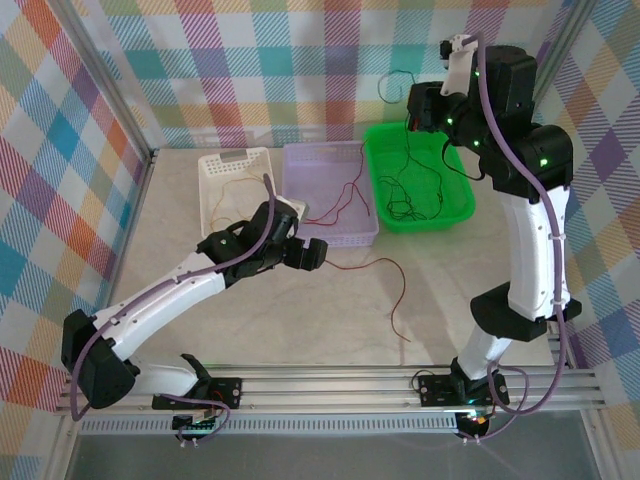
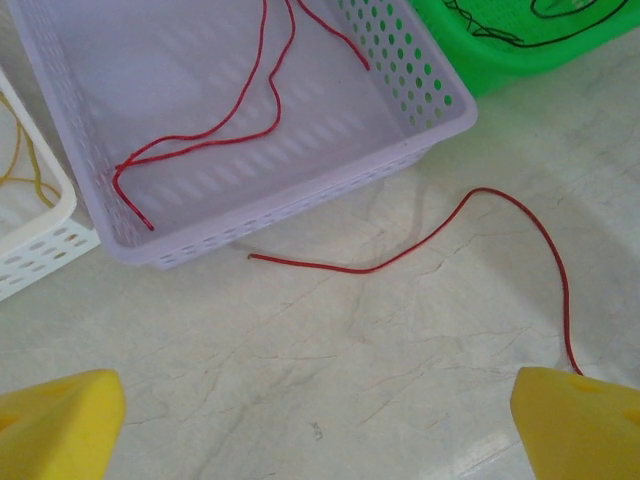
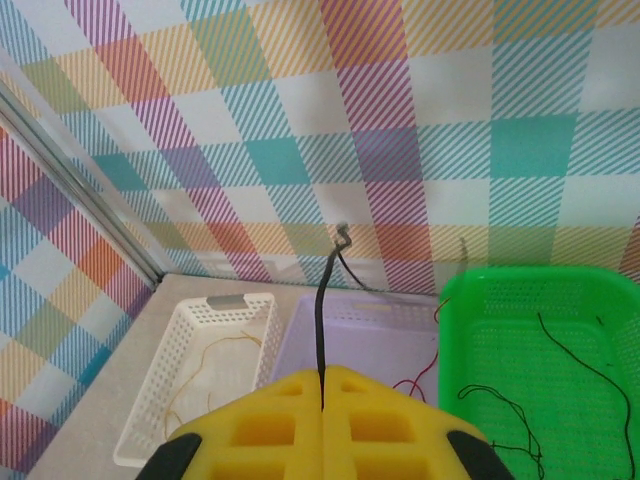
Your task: Untangle the cables
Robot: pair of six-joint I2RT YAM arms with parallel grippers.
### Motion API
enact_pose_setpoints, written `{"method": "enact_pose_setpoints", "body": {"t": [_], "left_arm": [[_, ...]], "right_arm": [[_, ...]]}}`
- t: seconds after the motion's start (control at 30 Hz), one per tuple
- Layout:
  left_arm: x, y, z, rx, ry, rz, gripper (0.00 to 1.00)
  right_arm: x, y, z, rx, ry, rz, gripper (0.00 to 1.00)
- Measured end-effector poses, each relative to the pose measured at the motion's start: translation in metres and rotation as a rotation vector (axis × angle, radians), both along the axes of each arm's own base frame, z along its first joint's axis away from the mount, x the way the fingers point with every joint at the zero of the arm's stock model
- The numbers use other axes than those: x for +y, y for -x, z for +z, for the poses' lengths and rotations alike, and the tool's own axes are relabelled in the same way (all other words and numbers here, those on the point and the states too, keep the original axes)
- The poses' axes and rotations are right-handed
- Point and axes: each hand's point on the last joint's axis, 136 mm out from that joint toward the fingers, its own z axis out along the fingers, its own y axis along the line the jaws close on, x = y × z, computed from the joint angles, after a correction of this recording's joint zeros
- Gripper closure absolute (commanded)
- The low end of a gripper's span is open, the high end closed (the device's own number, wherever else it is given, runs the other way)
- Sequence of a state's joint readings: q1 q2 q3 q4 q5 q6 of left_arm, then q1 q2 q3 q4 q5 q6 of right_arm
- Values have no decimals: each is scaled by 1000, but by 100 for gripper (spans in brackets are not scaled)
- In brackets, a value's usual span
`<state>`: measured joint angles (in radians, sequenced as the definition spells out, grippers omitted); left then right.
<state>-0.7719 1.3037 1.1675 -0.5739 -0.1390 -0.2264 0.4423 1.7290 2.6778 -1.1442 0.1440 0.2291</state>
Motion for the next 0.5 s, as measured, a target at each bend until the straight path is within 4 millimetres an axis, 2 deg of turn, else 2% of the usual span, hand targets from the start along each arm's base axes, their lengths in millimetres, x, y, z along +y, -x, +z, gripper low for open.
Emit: {"method": "enact_pose_setpoints", "body": {"t": [0.1,0.27,0.5], "left_arm": [[-1,-1,-4,8,-7,0,2],[-1,-1,-4,8,-7,-1,2],[-1,-1,-6,9,-16,-5,2]], "right_arm": [[-8,-9,4,-31,25,-26,100],[-29,-35,12,-98,64,-112,100],[-47,-72,10,-144,113,-209,100]]}}
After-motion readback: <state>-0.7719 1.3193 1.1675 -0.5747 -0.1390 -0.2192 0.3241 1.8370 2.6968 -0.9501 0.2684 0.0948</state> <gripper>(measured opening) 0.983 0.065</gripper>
